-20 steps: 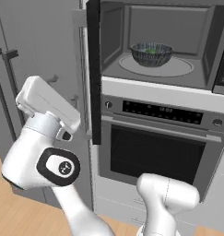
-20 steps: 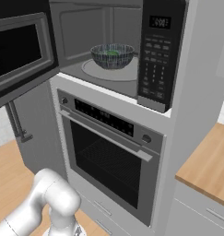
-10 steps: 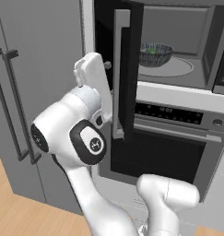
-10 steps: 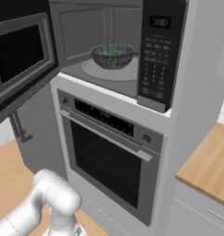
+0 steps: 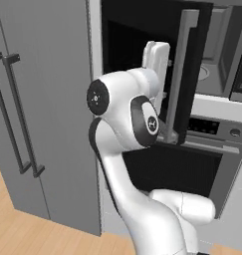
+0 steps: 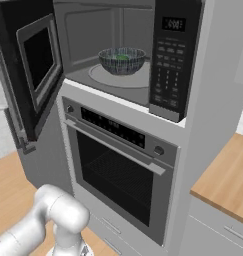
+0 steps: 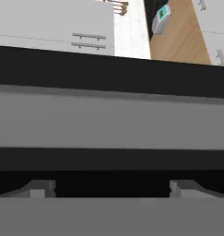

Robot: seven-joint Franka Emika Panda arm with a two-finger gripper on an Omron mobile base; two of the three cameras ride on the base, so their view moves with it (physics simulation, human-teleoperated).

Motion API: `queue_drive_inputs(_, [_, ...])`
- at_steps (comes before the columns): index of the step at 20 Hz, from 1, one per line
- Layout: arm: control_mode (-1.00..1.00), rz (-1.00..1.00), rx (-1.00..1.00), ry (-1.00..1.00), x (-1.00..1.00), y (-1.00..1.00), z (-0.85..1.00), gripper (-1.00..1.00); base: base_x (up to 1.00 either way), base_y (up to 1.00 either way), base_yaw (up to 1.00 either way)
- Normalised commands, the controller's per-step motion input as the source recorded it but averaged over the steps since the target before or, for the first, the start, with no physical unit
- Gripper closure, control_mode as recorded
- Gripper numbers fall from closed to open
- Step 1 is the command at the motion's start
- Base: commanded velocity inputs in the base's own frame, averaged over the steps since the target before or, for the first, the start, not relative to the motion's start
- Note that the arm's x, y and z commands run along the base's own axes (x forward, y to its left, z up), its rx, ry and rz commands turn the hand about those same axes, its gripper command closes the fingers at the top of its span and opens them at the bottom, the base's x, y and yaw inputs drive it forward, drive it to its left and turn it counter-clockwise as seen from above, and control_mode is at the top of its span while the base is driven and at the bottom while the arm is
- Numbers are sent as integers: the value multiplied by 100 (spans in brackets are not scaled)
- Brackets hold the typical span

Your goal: Pick the broccoli from the sink and place it in the bowl. Then pick the bowl and place it in the microwave. Then close the microwave door and press the start button.

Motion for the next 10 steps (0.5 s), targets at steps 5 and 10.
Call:
queue_drive_inputs(5, [-100, -9, 19, 0, 49, -100, -8, -100, 0, 0, 0])
queue_drive_inputs(10, [-100, -8, 6, -1, 68, -98, -20, -100, 0, 0, 0])
